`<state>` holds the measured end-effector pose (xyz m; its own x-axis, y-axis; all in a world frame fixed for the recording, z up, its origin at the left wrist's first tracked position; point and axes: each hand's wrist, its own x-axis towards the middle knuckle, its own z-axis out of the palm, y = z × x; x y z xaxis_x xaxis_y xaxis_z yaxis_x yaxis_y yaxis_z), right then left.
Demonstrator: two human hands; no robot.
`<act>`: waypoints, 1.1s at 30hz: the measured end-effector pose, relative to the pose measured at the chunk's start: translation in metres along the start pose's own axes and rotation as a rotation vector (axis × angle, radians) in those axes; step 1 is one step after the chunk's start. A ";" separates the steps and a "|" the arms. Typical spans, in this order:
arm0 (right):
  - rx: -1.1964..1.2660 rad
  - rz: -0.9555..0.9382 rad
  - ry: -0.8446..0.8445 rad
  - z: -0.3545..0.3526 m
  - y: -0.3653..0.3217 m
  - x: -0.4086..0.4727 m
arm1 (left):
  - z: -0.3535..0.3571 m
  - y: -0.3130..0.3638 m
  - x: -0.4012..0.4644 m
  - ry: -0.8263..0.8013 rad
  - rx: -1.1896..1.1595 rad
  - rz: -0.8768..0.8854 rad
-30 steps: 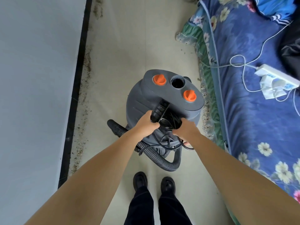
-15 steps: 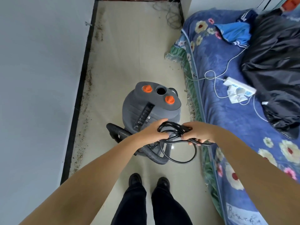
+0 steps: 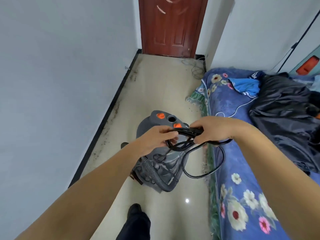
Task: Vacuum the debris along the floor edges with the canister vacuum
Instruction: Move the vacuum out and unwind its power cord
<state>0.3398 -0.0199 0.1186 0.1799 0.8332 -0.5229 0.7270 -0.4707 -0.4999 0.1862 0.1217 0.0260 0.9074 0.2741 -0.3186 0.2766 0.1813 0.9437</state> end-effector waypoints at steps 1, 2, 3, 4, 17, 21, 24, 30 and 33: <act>-0.001 -0.029 0.016 -0.002 0.001 -0.013 | 0.015 0.001 -0.010 0.049 -0.037 0.043; 0.048 -0.055 0.016 -0.002 0.003 -0.027 | 0.030 0.003 -0.020 0.099 -0.070 0.087; 0.116 -0.075 0.006 -0.002 0.006 -0.042 | 0.045 0.004 -0.030 0.140 -0.087 0.128; 0.180 -0.086 -0.016 0.000 0.010 -0.055 | 0.060 0.006 -0.041 0.165 -0.096 0.160; 0.485 -0.399 -0.160 0.056 -0.058 -0.157 | 0.110 -0.010 -0.185 0.121 -0.720 0.174; 0.774 -0.412 -0.076 0.069 -0.093 -0.177 | 0.137 -0.030 -0.215 0.035 -0.247 0.131; 0.789 -0.343 0.015 0.086 -0.116 -0.175 | 0.147 -0.034 -0.244 -0.015 0.110 0.079; 0.592 -0.192 -0.001 0.136 -0.123 -0.170 | 0.117 -0.074 -0.310 0.292 0.136 0.041; 0.538 -0.225 0.009 0.144 -0.134 -0.175 | 0.111 -0.105 -0.337 0.188 0.087 -0.081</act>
<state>0.1154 -0.1438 0.1778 0.0674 0.9310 -0.3587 0.3090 -0.3613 -0.8798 -0.1135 -0.0950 0.0443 0.8084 0.4344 -0.3972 0.3801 0.1299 0.9158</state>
